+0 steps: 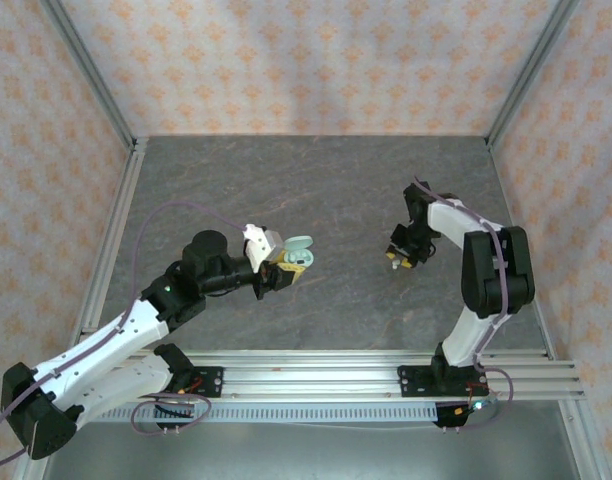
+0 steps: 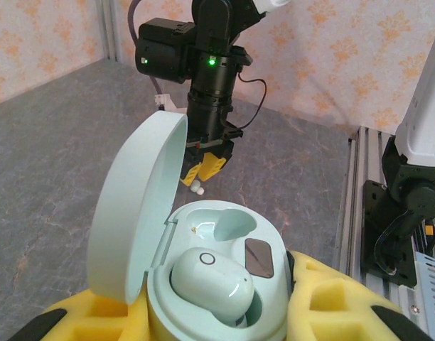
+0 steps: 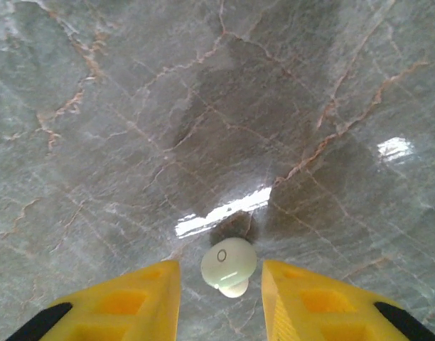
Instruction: Insert the wireless bluetooth earbuds into the charging case
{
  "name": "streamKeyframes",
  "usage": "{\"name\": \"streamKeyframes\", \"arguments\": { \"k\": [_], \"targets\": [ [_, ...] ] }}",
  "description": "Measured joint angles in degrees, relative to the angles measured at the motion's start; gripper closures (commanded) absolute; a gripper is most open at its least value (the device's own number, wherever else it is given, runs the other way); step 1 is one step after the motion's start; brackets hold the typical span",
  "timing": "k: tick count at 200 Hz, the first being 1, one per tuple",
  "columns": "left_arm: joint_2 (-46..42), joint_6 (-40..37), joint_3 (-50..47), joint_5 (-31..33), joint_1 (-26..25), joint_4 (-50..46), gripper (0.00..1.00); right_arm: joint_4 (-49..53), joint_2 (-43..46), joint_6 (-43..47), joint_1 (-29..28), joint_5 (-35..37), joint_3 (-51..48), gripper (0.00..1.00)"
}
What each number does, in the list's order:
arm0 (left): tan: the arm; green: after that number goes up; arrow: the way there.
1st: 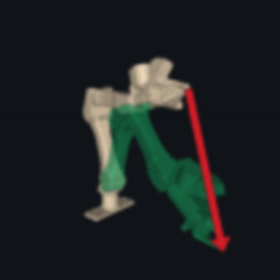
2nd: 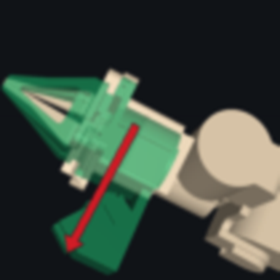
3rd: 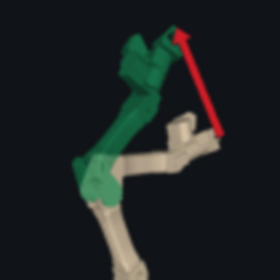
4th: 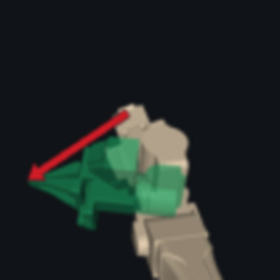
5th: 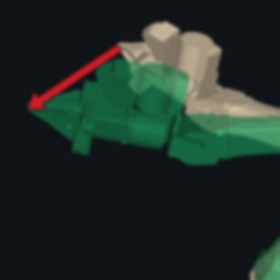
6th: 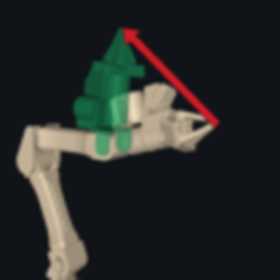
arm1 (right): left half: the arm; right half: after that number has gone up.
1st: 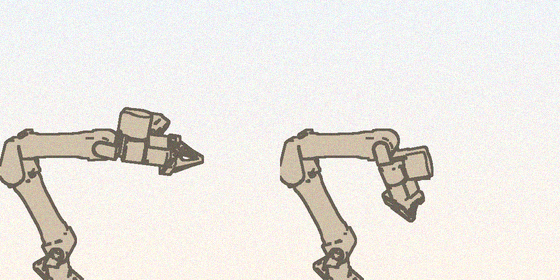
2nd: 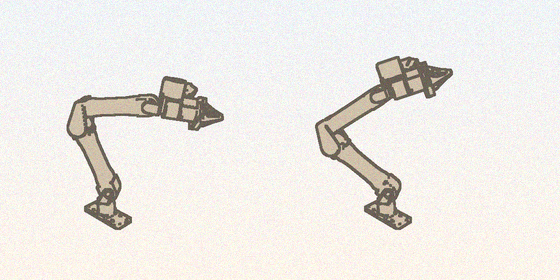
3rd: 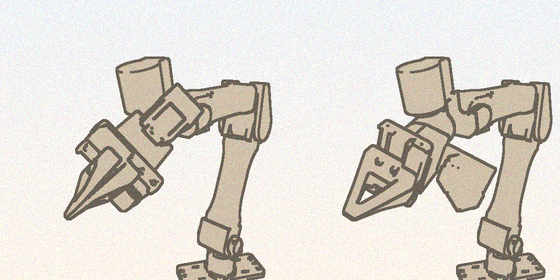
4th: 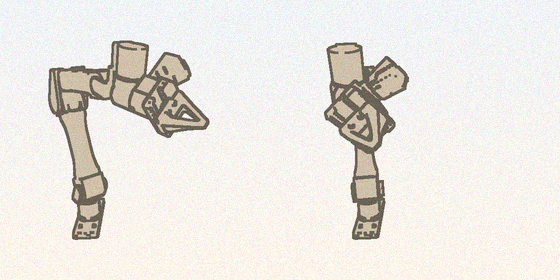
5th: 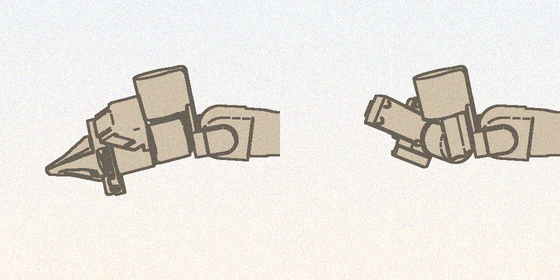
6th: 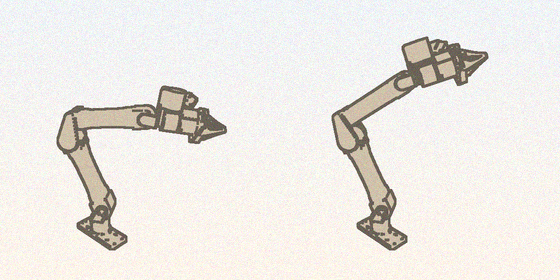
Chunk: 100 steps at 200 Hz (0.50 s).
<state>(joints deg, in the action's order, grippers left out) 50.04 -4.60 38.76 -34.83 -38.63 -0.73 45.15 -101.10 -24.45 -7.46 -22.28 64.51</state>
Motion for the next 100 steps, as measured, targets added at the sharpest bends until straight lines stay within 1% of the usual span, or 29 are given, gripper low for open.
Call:
{"name": "streamKeyframes", "arguments": {
  "k": [54, 100],
  "targets": [
    [0.83, -0.02, 0.00, 0.00, 0.00, -0.11, 0.84, -0.68, -1.53, 0.02, -0.17, 0.00, 0.00, 0.71],
    [0.79, 0.00, 0.00, 0.00, 0.00, -0.76, 0.83, -1.14, -2.08, 0.04, -0.26, -0.11, 0.00, 0.83]
  ]
}}
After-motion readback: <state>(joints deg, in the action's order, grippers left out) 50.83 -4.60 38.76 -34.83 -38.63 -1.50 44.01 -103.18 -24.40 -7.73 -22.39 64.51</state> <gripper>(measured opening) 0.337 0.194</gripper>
